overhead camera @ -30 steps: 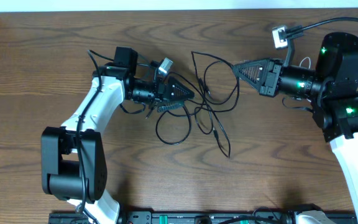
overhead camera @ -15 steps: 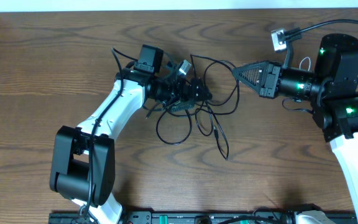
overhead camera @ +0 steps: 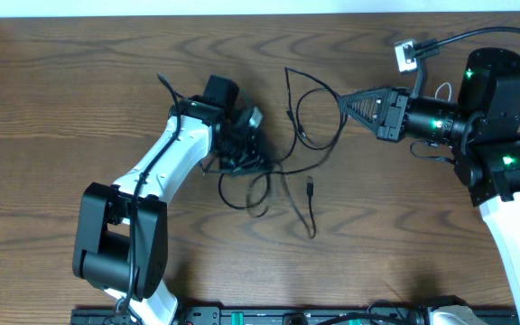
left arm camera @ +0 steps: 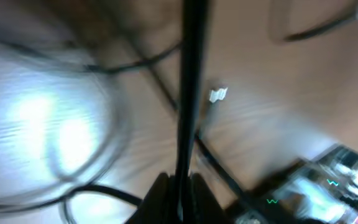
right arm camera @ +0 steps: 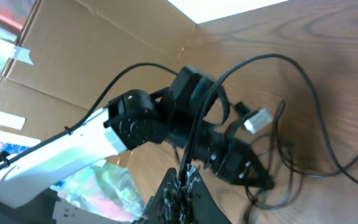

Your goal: Untangle cables

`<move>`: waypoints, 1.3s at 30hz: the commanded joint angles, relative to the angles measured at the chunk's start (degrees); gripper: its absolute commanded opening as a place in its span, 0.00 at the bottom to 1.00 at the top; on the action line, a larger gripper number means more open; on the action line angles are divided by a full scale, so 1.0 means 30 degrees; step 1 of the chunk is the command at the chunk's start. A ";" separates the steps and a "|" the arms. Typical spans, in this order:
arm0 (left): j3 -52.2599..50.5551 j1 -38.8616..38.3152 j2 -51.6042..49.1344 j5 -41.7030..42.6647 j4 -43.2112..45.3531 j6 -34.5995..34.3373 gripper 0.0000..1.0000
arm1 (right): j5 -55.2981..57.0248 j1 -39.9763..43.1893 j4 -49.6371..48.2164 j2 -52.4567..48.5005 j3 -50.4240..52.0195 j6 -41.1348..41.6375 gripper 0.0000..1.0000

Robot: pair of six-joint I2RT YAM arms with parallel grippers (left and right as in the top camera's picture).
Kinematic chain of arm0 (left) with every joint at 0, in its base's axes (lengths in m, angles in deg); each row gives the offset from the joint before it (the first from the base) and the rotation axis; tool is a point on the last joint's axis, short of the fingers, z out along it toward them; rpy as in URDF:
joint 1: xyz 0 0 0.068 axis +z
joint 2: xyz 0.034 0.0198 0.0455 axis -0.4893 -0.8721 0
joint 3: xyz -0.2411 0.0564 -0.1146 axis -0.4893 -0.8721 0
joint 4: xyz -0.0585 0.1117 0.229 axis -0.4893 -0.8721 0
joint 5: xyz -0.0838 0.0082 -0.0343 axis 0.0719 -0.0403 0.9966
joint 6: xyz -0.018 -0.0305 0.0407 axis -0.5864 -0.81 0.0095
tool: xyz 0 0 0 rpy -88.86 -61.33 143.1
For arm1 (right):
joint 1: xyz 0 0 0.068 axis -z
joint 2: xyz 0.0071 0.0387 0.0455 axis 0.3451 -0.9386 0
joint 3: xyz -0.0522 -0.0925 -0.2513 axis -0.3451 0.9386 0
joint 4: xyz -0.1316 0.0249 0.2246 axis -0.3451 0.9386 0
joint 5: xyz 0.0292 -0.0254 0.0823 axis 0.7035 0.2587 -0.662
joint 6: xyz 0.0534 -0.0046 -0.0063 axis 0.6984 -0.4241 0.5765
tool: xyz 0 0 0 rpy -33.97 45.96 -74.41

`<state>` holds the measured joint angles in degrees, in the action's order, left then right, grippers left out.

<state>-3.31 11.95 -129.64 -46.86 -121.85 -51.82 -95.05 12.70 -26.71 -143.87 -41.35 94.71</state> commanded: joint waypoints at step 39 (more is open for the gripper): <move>0.0073 0.4167 0.0189 -0.3483 -0.2171 0.3643 0.08 | 0.6273 -0.3198 0.7308 -0.2841 0.0794 -0.8072 0.84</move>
<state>-3.31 24.37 -129.64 -56.67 -128.25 -41.90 -78.73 6.91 -3.45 -148.88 -39.79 72.52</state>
